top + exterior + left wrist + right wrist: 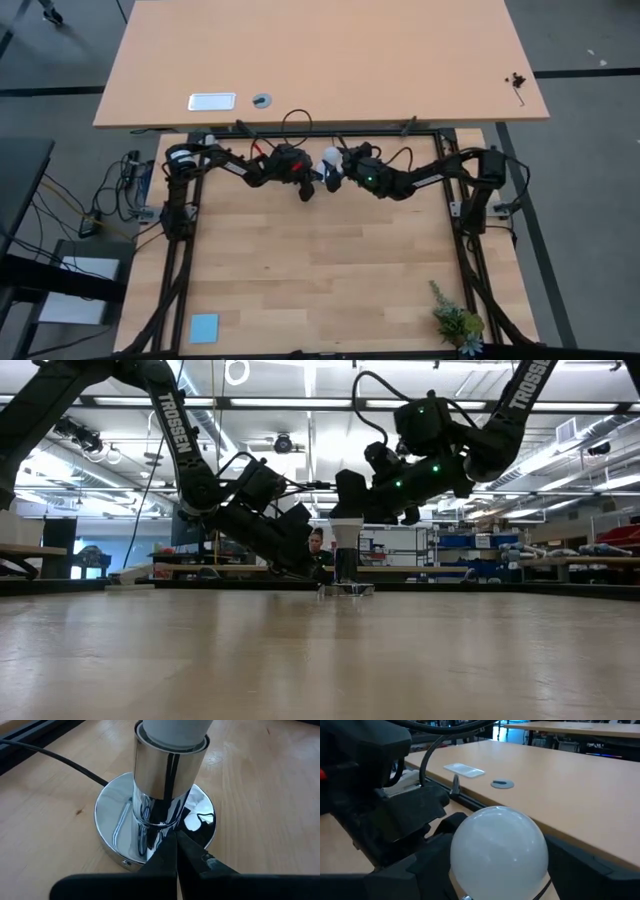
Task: Screw lightbulb
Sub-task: Remove the white lightbulb from the silver lamp
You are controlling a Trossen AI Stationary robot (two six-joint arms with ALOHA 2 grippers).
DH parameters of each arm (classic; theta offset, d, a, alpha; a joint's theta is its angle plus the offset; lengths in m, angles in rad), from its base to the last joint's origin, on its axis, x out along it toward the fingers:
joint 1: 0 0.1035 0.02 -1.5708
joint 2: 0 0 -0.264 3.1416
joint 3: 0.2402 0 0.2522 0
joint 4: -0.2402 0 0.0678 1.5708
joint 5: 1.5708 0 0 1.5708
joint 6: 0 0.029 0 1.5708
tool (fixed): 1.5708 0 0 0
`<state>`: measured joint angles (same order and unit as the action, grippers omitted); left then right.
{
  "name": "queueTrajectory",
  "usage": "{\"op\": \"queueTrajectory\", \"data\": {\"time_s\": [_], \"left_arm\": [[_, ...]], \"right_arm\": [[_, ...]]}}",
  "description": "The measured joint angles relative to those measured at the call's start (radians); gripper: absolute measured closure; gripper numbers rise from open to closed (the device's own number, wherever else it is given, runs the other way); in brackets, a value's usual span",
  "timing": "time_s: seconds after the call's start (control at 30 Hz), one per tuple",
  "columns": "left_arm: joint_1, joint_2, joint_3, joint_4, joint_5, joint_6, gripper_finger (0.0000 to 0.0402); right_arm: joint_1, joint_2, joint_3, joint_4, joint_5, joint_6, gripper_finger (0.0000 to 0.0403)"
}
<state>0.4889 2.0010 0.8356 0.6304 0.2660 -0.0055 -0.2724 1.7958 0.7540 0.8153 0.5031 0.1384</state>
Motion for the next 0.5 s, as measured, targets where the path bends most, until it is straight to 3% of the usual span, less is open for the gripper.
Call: {"op": "queueTrajectory", "data": {"time_s": [0.17, 0.5], "left_arm": [[0.000, 0.000, 0.000, -0.001, -0.001, 0.001, 0.0401], [0.000, 0.000, 0.000, -0.005, 0.000, 0.005, 0.0401]], "right_arm": [[-0.016, -0.002, 0.000, -0.002, -0.052, -0.021, 0.0134], [-0.108, -0.029, 0.000, -0.034, -0.373, -0.136, 0.0121]]}}
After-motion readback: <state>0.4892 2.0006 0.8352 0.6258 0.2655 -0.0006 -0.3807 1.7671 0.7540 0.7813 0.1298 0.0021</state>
